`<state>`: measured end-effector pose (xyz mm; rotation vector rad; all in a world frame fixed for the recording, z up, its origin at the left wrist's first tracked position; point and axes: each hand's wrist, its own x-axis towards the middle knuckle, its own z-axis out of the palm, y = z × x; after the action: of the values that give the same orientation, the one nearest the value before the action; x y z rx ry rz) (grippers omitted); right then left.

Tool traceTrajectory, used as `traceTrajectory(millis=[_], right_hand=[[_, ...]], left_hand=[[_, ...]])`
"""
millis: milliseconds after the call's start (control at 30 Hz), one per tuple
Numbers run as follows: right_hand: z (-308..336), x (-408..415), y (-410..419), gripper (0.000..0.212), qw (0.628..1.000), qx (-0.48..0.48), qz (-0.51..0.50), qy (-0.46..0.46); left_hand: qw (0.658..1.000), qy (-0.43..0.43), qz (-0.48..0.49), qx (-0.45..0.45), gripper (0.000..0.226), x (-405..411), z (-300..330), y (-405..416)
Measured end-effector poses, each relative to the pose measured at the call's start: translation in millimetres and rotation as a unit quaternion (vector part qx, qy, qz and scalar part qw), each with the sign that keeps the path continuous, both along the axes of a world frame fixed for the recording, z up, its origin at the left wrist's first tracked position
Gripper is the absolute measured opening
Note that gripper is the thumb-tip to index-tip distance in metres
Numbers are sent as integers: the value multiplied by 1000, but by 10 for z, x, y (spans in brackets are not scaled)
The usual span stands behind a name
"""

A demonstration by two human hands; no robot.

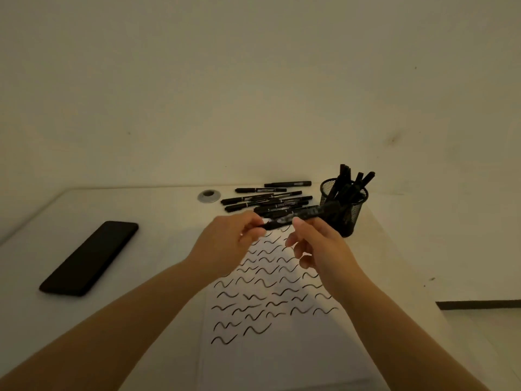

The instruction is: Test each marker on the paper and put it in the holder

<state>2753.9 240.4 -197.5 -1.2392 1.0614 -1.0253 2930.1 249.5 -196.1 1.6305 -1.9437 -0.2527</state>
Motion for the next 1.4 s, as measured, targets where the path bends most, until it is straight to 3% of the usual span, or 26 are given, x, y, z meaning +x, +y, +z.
traceTrajectory(millis=[133, 300, 467, 700, 867, 933, 1000, 1133, 1267, 1400], right_hand=[[-72, 120, 241, 22, 998, 10, 14, -53], [-95, 257, 477, 26, 990, 66, 4, -121], [-64, 235, 589, 26, 974, 137, 9, -182], [-28, 250, 621, 22, 963, 190, 52, -185], [-28, 203, 576, 32, 976, 149, 41, -154], [-31, 182, 559, 36, 982, 124, 46, -138], [-32, 164, 548, 41, 986, 89, 59, -127], [-66, 127, 583, 40, 986, 8, 104, -134], [-105, 113, 622, 27, 982, -60, 133, -120], [-115, 112, 633, 26, 978, -104, 144, -106]], left_hand=[[999, -37, -33, -12, 14, 41, -68, 360], [984, -122, -50, -118, 23, 50, -75, 646], [926, -253, -62, -275, 27, 48, -18, 799], [912, -282, -53, -292, 32, 68, 23, 896], [963, -226, -43, -143, 36, -39, 50, 987], [989, -129, -60, -28, 30, -55, 68, 980], [993, 7, -75, 87, 24, -50, 108, 982], [954, 166, -125, 217, 28, 13, 165, 953], [901, 246, -175, 311, 32, 67, 154, 975], [854, 298, -218, 365, 29, 100, 139, 1007]])
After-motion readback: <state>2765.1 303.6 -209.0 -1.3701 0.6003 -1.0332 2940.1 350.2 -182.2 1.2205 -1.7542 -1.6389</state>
